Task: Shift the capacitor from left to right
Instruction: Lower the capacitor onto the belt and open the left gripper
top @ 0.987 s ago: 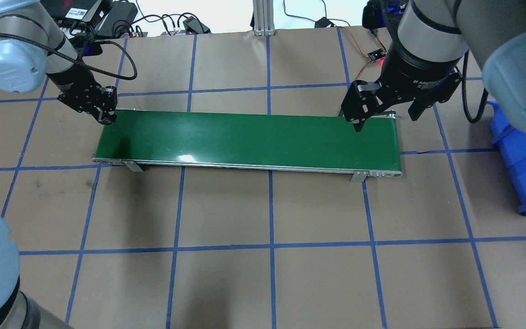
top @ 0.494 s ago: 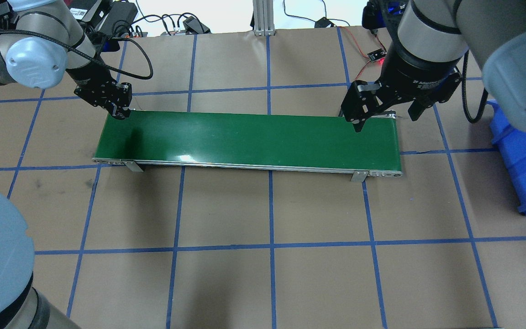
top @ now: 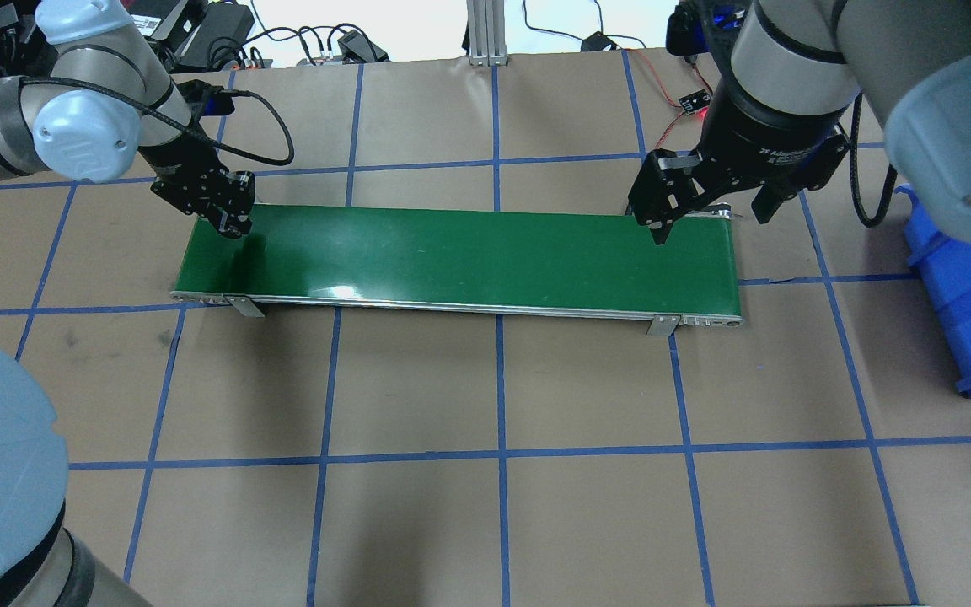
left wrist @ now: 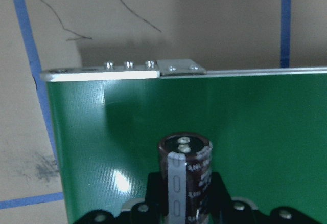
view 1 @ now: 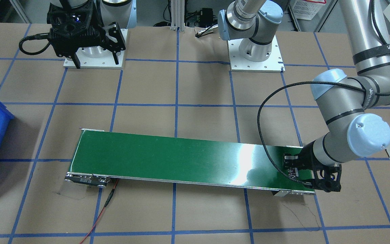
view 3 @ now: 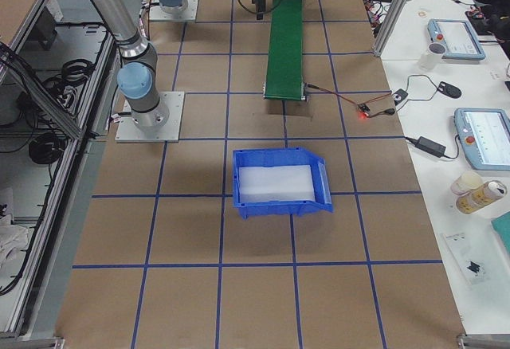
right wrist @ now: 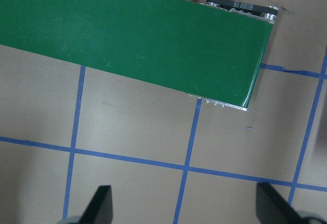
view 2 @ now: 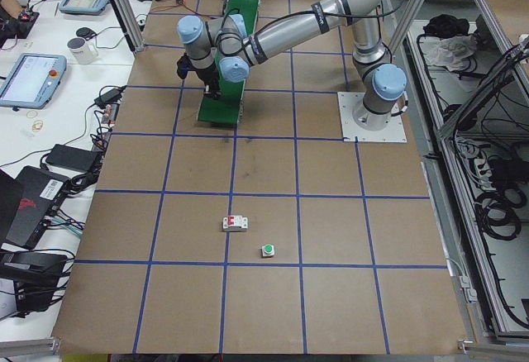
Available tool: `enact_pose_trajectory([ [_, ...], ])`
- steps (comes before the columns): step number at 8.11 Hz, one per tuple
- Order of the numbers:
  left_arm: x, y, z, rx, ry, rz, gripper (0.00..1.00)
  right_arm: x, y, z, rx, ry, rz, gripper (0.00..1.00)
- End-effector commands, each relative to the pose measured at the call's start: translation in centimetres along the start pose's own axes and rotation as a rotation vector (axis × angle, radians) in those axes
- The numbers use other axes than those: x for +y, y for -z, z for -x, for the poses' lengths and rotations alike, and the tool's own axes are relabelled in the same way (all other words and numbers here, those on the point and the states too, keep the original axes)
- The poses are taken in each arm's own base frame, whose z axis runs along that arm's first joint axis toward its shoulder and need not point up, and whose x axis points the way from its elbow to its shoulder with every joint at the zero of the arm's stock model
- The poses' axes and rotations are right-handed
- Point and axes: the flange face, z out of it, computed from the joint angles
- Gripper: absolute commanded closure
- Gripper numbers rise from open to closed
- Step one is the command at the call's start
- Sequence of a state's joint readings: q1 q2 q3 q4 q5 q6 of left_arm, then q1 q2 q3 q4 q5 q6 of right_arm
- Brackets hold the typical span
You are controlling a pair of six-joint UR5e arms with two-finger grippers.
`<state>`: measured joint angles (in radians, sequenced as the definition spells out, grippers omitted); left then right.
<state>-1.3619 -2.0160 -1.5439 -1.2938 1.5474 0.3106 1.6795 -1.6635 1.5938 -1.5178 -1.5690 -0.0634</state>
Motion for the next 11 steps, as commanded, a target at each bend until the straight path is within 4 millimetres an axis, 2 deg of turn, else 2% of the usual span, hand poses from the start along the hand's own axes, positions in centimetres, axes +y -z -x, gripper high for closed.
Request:
enact_pose_trajectory([
  [1, 1.0, -2.6, -0.4, 0.015, 0.006, 0.050, 0.87, -0.3, -0.4, 0.0, -0.002, -0.002, 0.007, 0.00],
  [2, 1.0, -2.7, -0.4, 0.015, 0.005, 0.045, 0.66, -0.8, -1.2, 0.0, -0.003, -0.003, 0.024, 0.00],
  [3, 0.0, -2.0, -0.6, 0.023, 0.009, -0.050, 0.01, -1.2, -1.8, -0.1, -0.002, -0.002, 0.038, 0.00],
  [5, -0.1, -0.7, -2.1, 0.075, 0.016, -0.093, 0.00, -1.5, -2.1, -0.1, -0.001, -0.002, 0.041, 0.00],
  [6, 0.5, 1.0, -4.2, 0.060, -0.013, -0.107, 0.00, -2.0, -2.5, -0.1, -0.002, -0.003, 0.043, 0.00],
  [7, 2.2, 2.6, -5.7, 0.069, -0.017, -0.052, 0.00, -2.4, -2.7, -0.5, 0.004, -0.008, 0.039, 0.00],
  [9, 5.9, 7.1, -7.6, 0.034, 0.047, -0.006, 0.00, -5.7, -7.5, -0.7, -0.008, -0.011, 0.105, 0.00],
  [10, 8.2, 9.5, -9.4, -0.007, 0.034, -0.002, 0.00, -7.5, -10.1, -0.9, -0.010, -0.023, 0.128, 0.02],
  [11, 10.6, 12.0, -11.0, -0.015, 0.094, -0.003, 0.00, -9.3, -12.1, -1.3, 0.009, -0.026, 0.084, 0.02],
])
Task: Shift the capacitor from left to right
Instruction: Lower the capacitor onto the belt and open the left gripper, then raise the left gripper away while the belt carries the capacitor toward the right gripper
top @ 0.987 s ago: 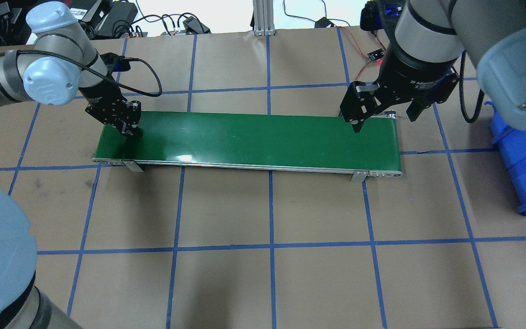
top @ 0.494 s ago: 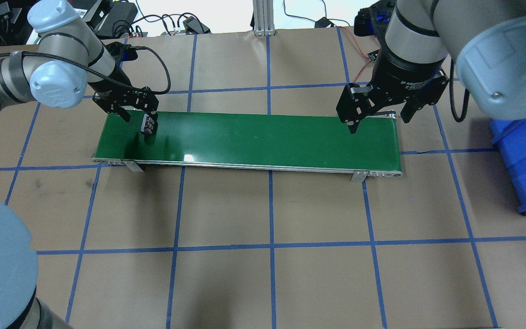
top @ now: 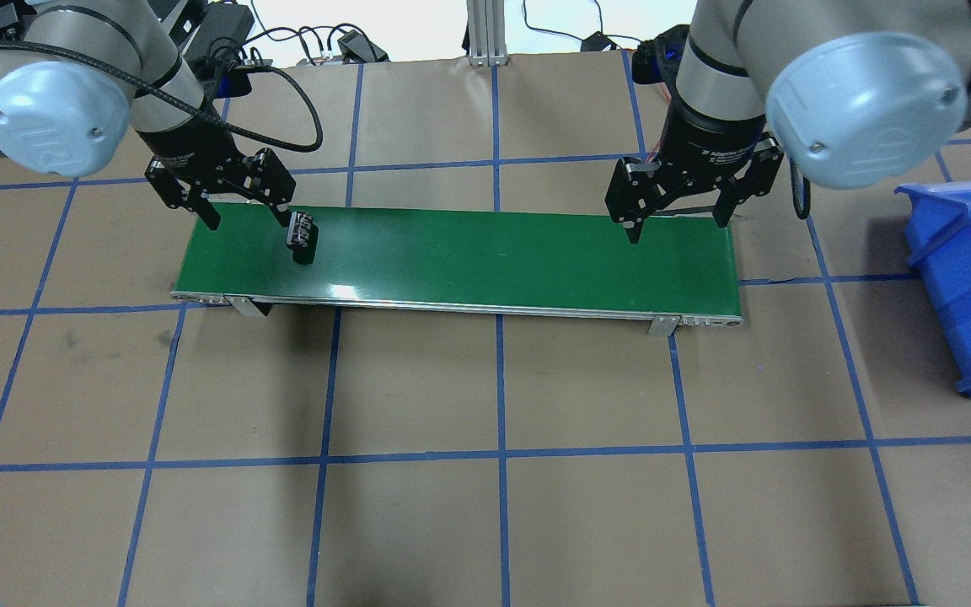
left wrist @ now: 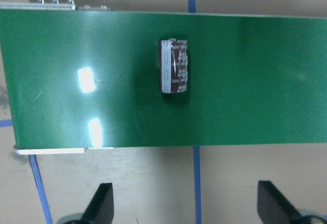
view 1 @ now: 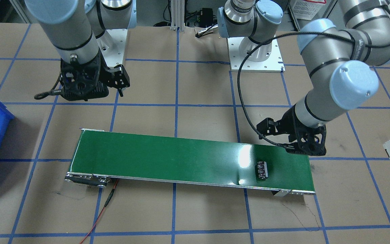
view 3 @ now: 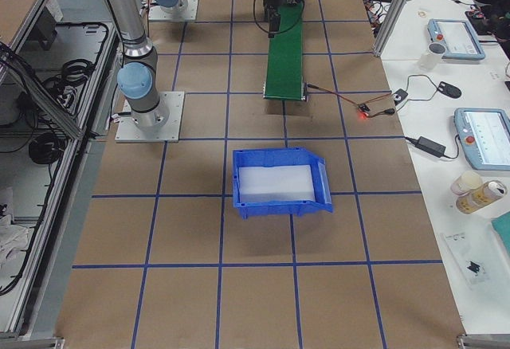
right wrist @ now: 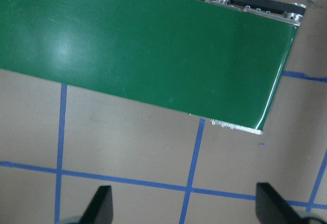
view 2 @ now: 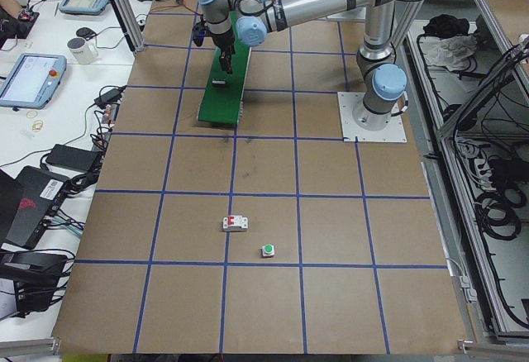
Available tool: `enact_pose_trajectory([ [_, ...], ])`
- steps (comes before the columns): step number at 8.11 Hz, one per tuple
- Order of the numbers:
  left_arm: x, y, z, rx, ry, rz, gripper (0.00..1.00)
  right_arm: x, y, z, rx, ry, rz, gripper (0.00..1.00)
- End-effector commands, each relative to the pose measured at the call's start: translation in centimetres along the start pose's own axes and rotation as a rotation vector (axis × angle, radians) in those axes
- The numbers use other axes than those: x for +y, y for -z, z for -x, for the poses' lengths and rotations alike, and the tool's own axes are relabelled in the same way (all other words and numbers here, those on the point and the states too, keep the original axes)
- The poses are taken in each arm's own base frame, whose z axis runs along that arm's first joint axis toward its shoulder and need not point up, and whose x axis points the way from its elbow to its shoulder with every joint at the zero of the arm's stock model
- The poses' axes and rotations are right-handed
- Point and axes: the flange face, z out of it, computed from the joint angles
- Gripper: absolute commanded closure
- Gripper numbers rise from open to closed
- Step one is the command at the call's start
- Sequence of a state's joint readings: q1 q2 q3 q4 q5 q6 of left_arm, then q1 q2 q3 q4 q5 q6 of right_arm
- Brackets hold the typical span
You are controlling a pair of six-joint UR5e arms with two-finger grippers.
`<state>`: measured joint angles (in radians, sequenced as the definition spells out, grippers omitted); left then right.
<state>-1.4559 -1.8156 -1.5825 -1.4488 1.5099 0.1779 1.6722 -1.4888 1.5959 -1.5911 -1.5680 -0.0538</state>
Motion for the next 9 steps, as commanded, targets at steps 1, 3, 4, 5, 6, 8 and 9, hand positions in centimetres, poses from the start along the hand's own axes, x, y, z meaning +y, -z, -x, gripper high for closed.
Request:
enact_pose_trajectory([
  [1, 6.6, 7.4, -4.2, -0.045, 0.069, -0.042, 0.00, -4.6, -8.2, -0.6, 0.007, -0.012, -0.001, 0.02],
  [3, 9.7, 10.9, -5.6, -0.049, 0.073, -0.110, 0.00, -5.0, -11.0, -1.4, 0.001, -0.031, -0.053, 0.00],
  [4, 10.0, 11.7, -5.7, -0.051, 0.070, -0.140, 0.00, -5.1, -11.2, -1.9, -0.001, -0.040, -0.052, 0.00],
  [5, 10.2, 12.7, -5.8, -0.043, 0.068, -0.182, 0.00, -5.2, -11.2, -2.3, -0.003, -0.046, -0.052, 0.00],
  [6, 10.5, 13.2, -5.9, -0.044, 0.067, -0.199, 0.00, -5.4, -11.4, -2.3, -0.006, -0.047, -0.057, 0.00],
  [8, 10.7, 13.5, -5.9, -0.045, 0.069, -0.207, 0.00, -7.1, -12.6, -2.4, -0.018, -0.048, -0.110, 0.00],
  [9, 10.7, 13.5, -6.0, -0.045, 0.064, -0.207, 0.00, -7.2, -13.0, -2.1, -0.047, -0.046, -0.109, 0.00],
])
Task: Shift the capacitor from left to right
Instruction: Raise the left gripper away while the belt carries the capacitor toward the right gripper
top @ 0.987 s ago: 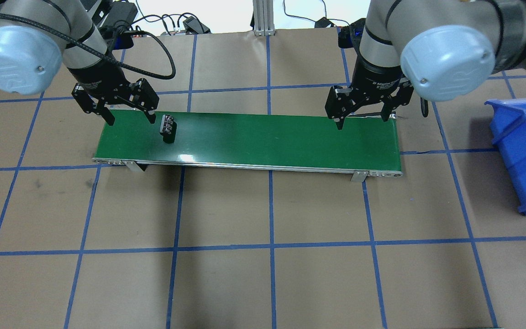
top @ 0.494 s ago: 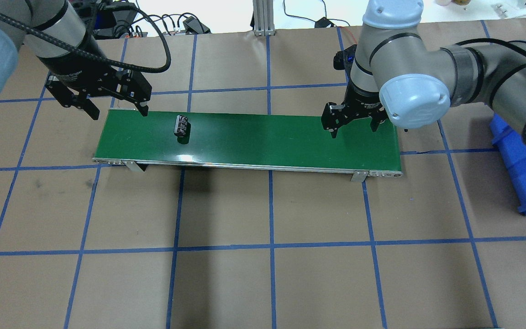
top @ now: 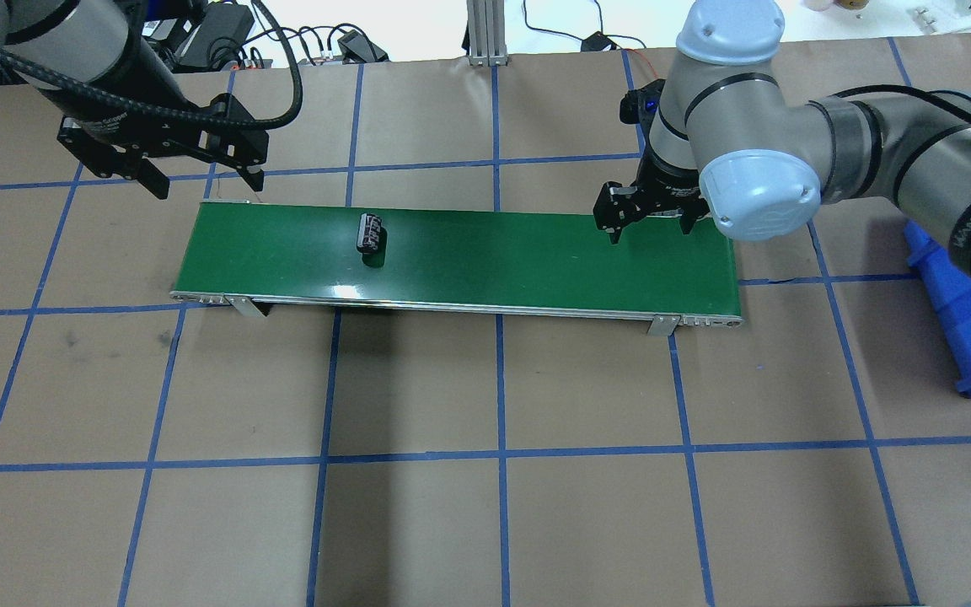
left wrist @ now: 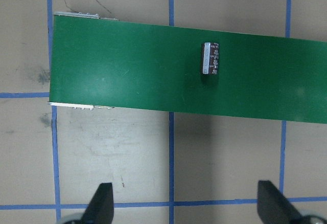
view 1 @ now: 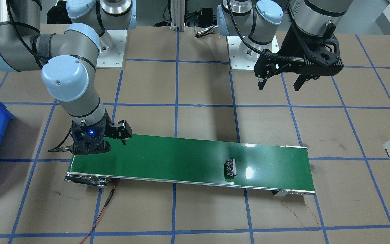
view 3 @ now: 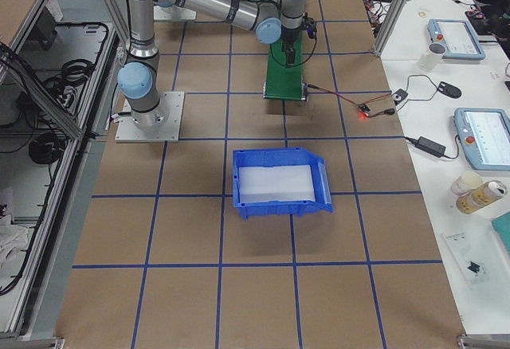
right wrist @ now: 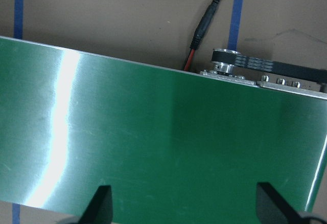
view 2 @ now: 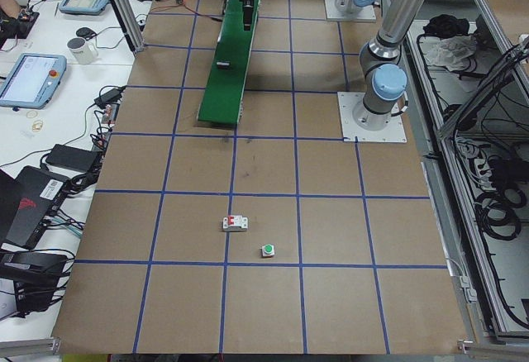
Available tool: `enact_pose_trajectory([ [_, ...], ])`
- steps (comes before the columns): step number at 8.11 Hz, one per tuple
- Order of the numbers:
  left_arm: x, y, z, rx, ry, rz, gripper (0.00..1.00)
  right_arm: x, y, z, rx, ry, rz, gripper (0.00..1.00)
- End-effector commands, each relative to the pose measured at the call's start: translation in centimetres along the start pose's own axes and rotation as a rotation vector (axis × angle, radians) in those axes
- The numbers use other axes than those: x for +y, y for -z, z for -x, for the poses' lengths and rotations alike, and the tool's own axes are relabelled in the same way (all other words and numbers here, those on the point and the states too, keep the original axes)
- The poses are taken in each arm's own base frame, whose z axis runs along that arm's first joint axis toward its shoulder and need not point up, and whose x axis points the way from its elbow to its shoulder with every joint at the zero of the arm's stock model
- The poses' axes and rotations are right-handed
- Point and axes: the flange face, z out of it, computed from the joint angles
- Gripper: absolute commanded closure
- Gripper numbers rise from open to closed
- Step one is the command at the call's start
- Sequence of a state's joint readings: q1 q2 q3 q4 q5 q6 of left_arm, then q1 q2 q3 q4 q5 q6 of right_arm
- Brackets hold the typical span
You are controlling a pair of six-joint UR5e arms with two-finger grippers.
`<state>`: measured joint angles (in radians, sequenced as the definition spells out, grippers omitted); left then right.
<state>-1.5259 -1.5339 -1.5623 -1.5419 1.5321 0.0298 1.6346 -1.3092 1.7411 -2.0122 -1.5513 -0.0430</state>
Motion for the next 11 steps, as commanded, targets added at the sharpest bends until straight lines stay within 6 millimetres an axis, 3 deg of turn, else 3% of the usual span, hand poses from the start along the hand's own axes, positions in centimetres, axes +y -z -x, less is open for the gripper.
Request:
enact_pose_trajectory([
  [1, 0.1, 0.3, 0.0, -0.001, -0.002, -0.007, 0.00, -0.6, -1.0, 0.3, -0.037, 0.000, -0.017, 0.00],
  [5, 0.2, 0.3, -0.1, 0.003, -0.003, -0.007, 0.00, -0.8, 0.0, -0.1, -0.017, 0.002, -0.043, 0.00],
  [7, 0.3, 0.2, -0.1, 0.001, -0.008, -0.006, 0.00, -1.0, -0.8, -0.1, -0.047, 0.017, -0.036, 0.01],
  [8, 0.2, 0.1, 0.0, 0.001, -0.003, -0.004, 0.00, -1.2, -1.4, 0.6, -0.142, 0.021, -0.052, 0.01],
  [10, 0.3, 0.2, 0.0, 0.001, -0.003, -0.004, 0.00, -1.6, -2.9, -3.9, -0.185, -0.059, -0.068, 0.01],
  [11, 0.3, 0.3, -0.1, 0.001, -0.003, -0.005, 0.00, -1.3, -3.8, -4.2, -0.184, -0.065, -0.074, 0.01],
])
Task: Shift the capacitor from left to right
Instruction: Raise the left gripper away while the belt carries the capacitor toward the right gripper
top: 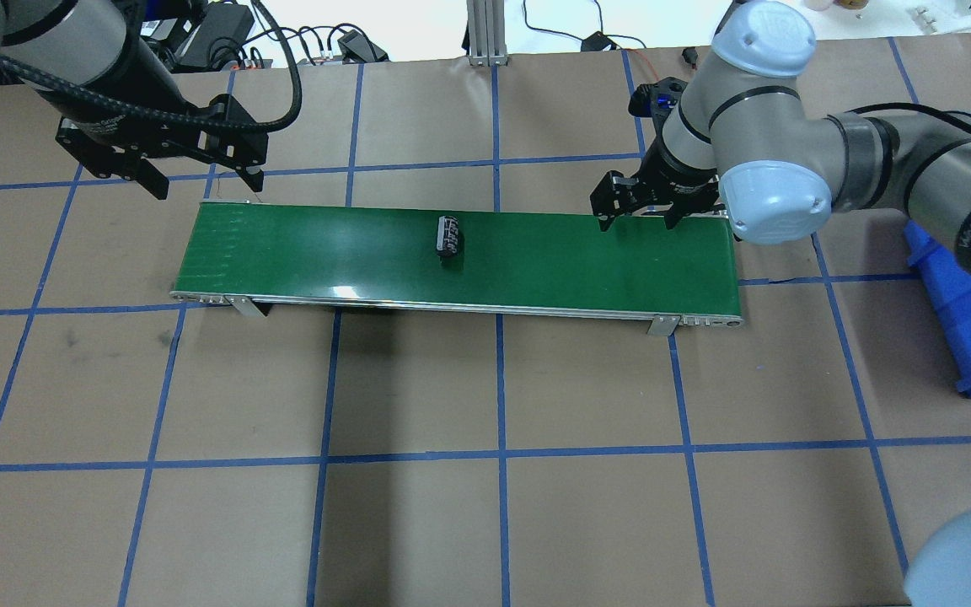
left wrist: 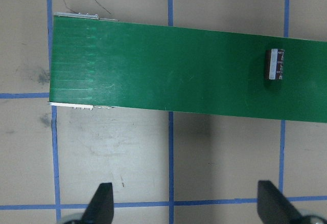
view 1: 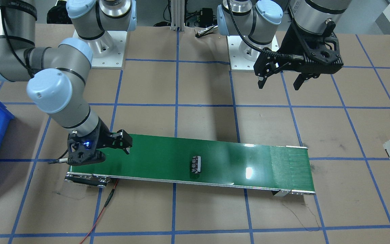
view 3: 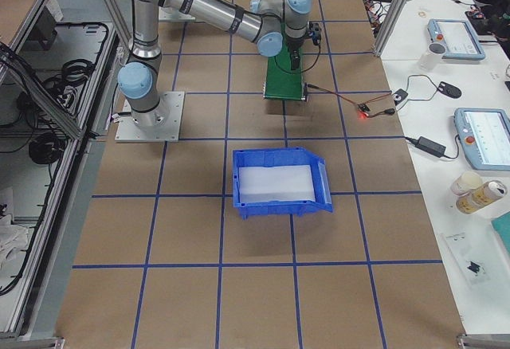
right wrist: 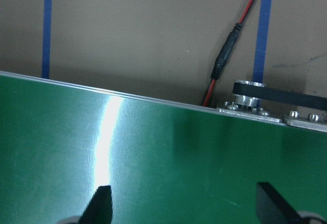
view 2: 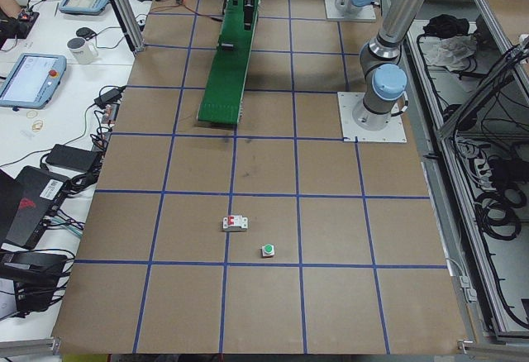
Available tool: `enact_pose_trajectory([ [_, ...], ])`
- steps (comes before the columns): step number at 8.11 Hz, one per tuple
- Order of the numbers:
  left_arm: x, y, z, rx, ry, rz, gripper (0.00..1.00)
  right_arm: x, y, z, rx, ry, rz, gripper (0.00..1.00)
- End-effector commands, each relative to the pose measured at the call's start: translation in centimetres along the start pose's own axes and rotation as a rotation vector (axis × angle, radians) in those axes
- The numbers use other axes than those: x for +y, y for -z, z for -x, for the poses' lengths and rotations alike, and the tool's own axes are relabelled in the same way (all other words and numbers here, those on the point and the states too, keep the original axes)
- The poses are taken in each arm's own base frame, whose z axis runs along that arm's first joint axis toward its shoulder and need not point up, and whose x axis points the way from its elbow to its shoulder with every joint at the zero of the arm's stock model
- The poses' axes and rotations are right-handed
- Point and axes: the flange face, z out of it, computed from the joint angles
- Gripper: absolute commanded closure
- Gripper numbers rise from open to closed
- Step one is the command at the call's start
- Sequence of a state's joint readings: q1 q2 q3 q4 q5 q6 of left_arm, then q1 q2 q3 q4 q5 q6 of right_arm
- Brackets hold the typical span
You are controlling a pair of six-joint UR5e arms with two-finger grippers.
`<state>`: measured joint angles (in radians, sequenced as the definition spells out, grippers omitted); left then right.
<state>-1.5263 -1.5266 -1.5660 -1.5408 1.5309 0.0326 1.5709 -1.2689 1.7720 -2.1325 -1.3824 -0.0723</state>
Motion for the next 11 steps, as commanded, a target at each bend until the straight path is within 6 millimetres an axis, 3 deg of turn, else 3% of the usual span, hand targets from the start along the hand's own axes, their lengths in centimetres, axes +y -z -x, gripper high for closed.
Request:
enact_pose_trajectory([
  [1, 0.0, 0.0, 0.0, 0.000, 0.003, -0.001, 0.00, 0.4, -1.7, -2.8, -0.014, -0.020, -0.025, 0.01],
  [6, 0.0, 0.1, 0.0, 0.001, 0.003, -0.002, 0.00, -0.3, -1.3, -4.2, -0.051, 0.028, -0.066, 0.01],
  [11, 0.0, -0.1, 0.0, 0.002, 0.002, 0.002, 0.00, 0.1, -2.6, -4.0, -0.118, -0.020, -0.054, 0.02],
])
